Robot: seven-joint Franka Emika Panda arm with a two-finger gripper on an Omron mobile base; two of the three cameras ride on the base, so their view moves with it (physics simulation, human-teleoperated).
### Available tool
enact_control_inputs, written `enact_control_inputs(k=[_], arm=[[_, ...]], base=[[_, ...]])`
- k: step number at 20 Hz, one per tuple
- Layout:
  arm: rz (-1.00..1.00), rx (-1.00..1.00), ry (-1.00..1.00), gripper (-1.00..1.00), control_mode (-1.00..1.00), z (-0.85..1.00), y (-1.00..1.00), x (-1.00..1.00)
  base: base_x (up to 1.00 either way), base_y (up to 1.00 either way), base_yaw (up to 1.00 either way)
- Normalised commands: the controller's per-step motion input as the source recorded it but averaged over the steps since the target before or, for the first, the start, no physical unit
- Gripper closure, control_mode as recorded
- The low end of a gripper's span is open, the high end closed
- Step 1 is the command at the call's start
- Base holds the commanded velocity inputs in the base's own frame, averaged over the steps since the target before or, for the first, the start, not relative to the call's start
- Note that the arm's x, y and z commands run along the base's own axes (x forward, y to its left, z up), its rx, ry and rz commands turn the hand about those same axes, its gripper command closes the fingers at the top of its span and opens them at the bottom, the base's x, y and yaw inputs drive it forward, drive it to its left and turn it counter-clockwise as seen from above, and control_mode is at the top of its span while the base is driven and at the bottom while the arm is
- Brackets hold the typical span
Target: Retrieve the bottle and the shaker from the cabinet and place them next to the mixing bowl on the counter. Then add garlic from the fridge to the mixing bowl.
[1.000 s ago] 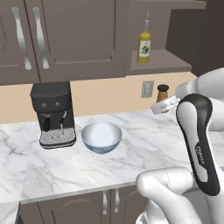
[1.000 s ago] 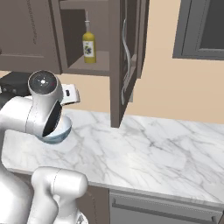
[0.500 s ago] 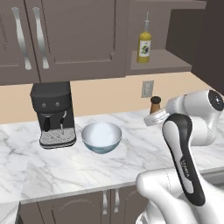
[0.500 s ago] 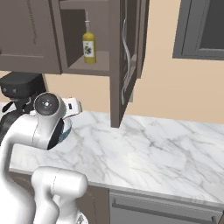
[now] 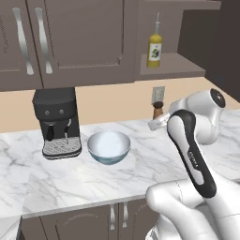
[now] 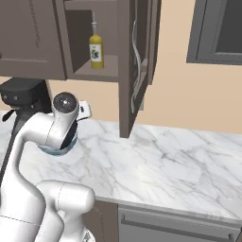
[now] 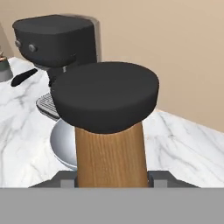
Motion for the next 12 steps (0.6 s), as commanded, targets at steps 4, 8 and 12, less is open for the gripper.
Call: enact_control_inputs(k=[4,8,12], arm=[[0.19,0.00,0.15,1.00,-1.00,-0.10,0.15,0.26],[0.19,0.00,0.07,1.00,-1.00,-0.17,0.10,0.33],[0.15,0.02,0.00,1.00,-1.00,-0.18,0.08,0.18]], base=[[0.00,0.00,0.00],[0.00,0.00,0.00],[0.00,0.00,0.00]])
